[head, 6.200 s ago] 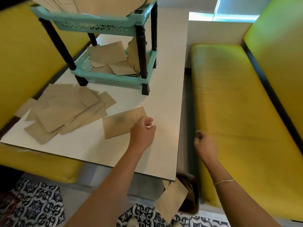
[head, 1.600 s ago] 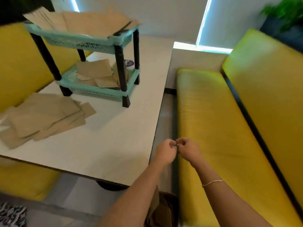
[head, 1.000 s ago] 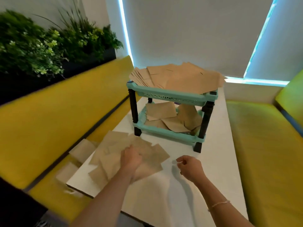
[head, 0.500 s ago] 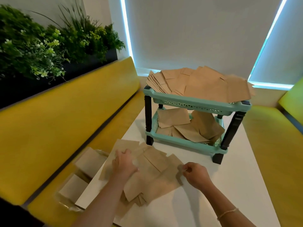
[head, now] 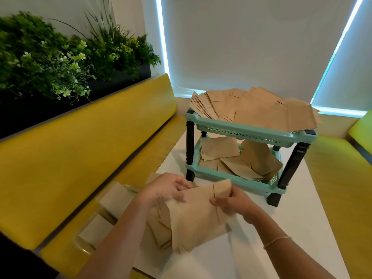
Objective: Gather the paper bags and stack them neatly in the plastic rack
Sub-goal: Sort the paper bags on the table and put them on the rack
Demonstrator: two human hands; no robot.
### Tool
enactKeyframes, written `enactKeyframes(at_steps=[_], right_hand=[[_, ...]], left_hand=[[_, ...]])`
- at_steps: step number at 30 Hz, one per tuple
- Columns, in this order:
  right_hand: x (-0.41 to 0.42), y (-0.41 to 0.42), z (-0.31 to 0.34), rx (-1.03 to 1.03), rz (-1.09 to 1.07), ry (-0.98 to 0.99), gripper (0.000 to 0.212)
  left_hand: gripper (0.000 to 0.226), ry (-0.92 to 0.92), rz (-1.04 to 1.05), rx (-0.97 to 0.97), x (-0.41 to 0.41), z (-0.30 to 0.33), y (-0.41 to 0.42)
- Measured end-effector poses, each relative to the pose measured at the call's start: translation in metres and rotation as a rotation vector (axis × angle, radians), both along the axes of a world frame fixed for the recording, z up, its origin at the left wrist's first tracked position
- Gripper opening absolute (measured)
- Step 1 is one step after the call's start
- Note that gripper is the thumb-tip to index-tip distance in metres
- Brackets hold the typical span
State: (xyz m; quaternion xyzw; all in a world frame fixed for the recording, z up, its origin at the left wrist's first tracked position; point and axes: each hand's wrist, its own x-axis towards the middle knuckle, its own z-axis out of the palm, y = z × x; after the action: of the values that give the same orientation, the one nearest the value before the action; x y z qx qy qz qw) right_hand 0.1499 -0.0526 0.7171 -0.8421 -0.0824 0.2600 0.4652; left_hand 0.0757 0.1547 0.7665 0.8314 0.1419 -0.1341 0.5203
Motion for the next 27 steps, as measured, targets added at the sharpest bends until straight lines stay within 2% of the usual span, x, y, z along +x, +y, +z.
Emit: enactKeyframes(at_steps=[2,4,5,7,10,12,16,20,24,27], right_hand=[[0.001,-0.01,0.005,0.068,0.0,0.075,0.052],[0.001,-0.025,0.007,0.003,0.01,0.067,0.032],[0.002,-0.033,0.008,-0.069,0.019,0.038,0.023],[0.005,-0.05,0.009,-0.24,0.052,-0.019,0.015],[0.005,-0.071,0.013,-0.476,0.094,0.002,0.025],[0.003,-0.083,0.015,-0.565,0.072,0.022,0.032],[0.0,-0.106,0.013,-0.591,-0.021,0.044,0.041],[-0.007,-0.129,0.017,-0.602,-0.048,0.015,0.041],[-0.015,-0.159,0.026,-0.573,-0.108,-0.049,0.038],[-0.026,-0.191,0.038,-0.564,-0.198,-0.123,0.031]], left_hand=[[0.036,0.017,-0.018,-0.139,0.0,-0.008,-0.002],[0.028,0.044,-0.024,-0.078,0.004,-0.027,-0.003],[0.028,0.065,-0.02,0.026,0.007,-0.038,-0.003],[0.046,0.119,0.019,0.313,0.014,-0.063,-0.003],[0.071,0.218,0.07,0.626,0.018,-0.087,-0.008],[0.083,0.248,0.101,0.723,0.02,-0.097,-0.012],[0.095,0.238,0.21,0.614,0.021,-0.101,-0.019],[0.094,0.261,0.205,0.596,0.023,-0.09,-0.029],[0.087,0.241,0.125,0.627,0.022,-0.063,-0.058],[0.072,0.16,0.037,0.528,0.022,-0.036,-0.093]])
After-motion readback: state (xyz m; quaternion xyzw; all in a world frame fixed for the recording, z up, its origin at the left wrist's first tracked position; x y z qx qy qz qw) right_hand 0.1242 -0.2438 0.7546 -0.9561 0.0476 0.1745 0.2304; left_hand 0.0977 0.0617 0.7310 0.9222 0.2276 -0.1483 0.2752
